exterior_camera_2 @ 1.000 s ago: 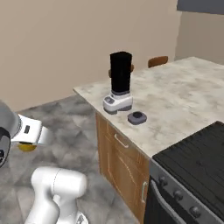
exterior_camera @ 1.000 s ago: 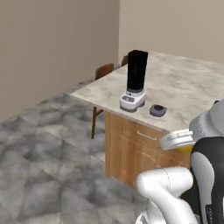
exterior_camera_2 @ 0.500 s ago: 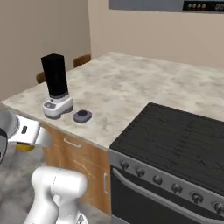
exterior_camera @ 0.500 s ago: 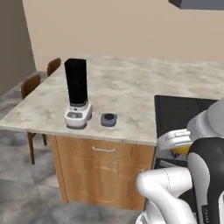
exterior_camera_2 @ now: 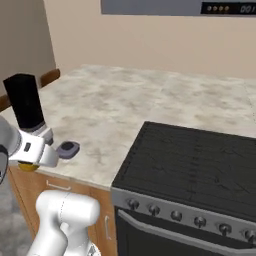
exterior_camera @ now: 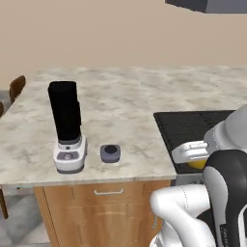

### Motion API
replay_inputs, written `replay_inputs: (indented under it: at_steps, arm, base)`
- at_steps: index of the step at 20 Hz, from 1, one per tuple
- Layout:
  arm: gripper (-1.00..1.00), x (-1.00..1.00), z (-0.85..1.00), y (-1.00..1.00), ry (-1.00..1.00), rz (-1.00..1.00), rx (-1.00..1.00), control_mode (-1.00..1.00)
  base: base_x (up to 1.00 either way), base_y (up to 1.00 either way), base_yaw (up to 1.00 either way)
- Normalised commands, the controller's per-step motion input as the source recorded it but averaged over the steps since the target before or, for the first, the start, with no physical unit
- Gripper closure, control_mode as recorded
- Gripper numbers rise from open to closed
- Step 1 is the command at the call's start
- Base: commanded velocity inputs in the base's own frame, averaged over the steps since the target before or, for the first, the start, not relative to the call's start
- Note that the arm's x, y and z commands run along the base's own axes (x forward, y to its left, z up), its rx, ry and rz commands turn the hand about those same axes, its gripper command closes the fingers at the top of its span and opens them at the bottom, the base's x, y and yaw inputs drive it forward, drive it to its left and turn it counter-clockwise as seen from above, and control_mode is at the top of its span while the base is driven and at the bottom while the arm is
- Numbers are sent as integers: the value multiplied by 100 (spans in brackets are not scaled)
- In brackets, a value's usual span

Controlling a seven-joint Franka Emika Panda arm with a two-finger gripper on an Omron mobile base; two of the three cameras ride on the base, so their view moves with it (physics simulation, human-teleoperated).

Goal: Grab the lemon and lime from the fridge, place them in the blender, close the lid, and turn on the blender to create a marinade.

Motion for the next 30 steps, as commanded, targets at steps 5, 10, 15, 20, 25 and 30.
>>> replay_inputs:
  at_steps: [5, 10, 15, 20, 25, 30]
  arm:
    - [100, 0, 0, 0, 0, 0, 0, 100]
    - [100, 0, 0, 0, 0, 0, 0, 100]
    - [100, 0, 0, 0, 0, 0, 0, 100]
    - [100, 0, 0, 0, 0, 0, 0, 100]
    - [100, 0, 0, 0, 0, 0, 0, 100]
    - [100, 0, 0, 0, 0, 0, 0, 100]
  base:
    - [2, 70, -31]
    - [34, 71, -26]
    - [33, 6, -15]
    - [18, 3, -5]
    - [38, 17, 0]
    - [21, 8, 0]
